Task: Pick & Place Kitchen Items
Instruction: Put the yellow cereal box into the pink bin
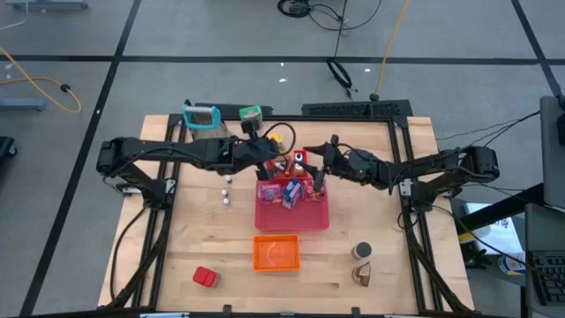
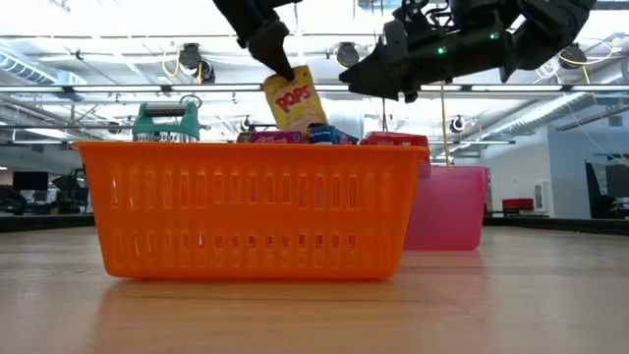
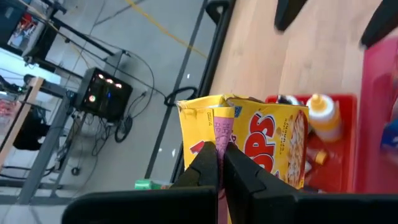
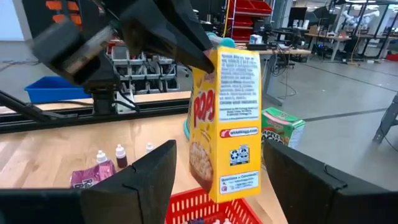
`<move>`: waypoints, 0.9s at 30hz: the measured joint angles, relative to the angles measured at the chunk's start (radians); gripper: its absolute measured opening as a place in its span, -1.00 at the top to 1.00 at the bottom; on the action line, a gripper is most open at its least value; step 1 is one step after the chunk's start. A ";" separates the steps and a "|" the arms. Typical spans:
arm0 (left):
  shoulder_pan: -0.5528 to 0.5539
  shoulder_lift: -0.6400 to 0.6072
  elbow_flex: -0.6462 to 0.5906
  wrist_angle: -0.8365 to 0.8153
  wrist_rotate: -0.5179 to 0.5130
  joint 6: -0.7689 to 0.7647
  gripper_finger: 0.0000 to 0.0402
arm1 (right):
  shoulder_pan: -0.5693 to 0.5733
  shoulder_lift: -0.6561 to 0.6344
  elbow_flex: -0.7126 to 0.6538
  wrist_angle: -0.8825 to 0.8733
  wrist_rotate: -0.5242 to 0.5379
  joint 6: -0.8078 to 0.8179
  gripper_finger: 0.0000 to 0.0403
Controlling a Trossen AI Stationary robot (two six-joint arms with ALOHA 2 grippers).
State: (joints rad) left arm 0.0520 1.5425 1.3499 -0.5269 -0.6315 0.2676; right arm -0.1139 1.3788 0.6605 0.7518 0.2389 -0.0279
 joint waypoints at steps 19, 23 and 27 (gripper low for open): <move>-0.041 0.109 0.000 0.276 0.018 0.075 1.00 | 0.000 0.017 -0.002 0.007 0.080 -0.030 -0.15; -0.046 0.110 0.000 0.303 0.042 0.071 1.00 | -0.002 0.034 0.000 0.005 0.125 -0.040 -0.06; -0.056 0.109 -0.001 0.315 0.050 0.074 1.00 | -0.003 0.053 0.000 0.023 0.126 -0.037 0.16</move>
State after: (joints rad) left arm -0.0036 1.6520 1.3491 -0.2117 -0.5811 0.3412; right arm -0.1169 1.4317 0.6609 0.7747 0.3653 -0.0651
